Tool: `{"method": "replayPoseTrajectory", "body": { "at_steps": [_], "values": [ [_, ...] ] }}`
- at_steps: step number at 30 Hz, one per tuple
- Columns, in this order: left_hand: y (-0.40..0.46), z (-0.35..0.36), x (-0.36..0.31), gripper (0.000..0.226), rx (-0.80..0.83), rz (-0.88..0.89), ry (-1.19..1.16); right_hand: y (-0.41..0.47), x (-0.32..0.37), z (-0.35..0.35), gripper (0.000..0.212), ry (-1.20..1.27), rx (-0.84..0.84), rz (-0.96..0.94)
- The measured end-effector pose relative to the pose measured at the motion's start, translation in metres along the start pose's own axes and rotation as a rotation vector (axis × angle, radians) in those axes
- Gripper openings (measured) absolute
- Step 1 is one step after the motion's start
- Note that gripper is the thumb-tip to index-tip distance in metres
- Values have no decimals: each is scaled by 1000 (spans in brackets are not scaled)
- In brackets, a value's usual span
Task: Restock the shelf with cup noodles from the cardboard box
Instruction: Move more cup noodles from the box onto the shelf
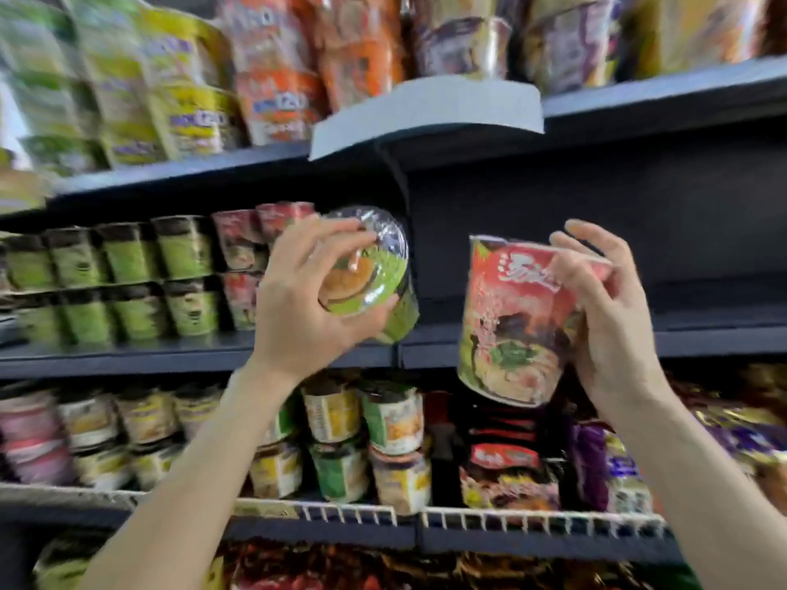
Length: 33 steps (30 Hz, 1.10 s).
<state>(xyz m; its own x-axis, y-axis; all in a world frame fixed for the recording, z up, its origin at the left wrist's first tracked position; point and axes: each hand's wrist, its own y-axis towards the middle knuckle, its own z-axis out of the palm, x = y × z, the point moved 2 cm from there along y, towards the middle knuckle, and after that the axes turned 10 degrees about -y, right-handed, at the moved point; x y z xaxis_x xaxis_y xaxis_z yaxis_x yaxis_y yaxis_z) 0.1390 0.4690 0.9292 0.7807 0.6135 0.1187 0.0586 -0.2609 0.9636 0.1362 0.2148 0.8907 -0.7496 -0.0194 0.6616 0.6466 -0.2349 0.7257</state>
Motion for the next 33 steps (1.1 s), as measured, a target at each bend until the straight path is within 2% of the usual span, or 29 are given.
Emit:
{"method": "replayPoseTrajectory", "body": {
  "at_steps": [3, 9, 12, 14, 18, 20, 22, 25, 29, 33],
  "values": [
    [18, -4, 60, 50, 30, -60, 79, 26, -3, 56, 58, -69, -44, -125],
    [30, 39, 153, 48, 161, -488, 6, 78, -30, 133, 65, -207, -153, -238],
    [42, 63, 189, 53, 255, -624, -4, 103, -44, 155, 54, -234, -221, -265],
    [49, 77, 211, 56, 323, -679, -1, 116, -50, 169, 46, -256, -254, -282],
    [50, 100, 243, 43, 429, -719, 44, 137, -61, 197, 42, -294, -292, -260],
    [44, 110, 253, 52, 546, -694, 111, 145, -66, 211, 43, -283, -308, -252],
    [35, 119, 264, 70, 600, -703, 128, 152, -71, 224, 42, -284, -322, -258],
    [23, 123, 272, 83, 432, -732, -47, 160, -82, 244, 37, -323, -345, -276],
    [-5, 116, 266, 93, 154, -614, -251, 167, -98, 268, 32, -363, -329, -279],
    [-24, 115, 268, 106, 196, -593, -289, 177, -107, 288, 32, -431, -270, -212]
  ]
}}
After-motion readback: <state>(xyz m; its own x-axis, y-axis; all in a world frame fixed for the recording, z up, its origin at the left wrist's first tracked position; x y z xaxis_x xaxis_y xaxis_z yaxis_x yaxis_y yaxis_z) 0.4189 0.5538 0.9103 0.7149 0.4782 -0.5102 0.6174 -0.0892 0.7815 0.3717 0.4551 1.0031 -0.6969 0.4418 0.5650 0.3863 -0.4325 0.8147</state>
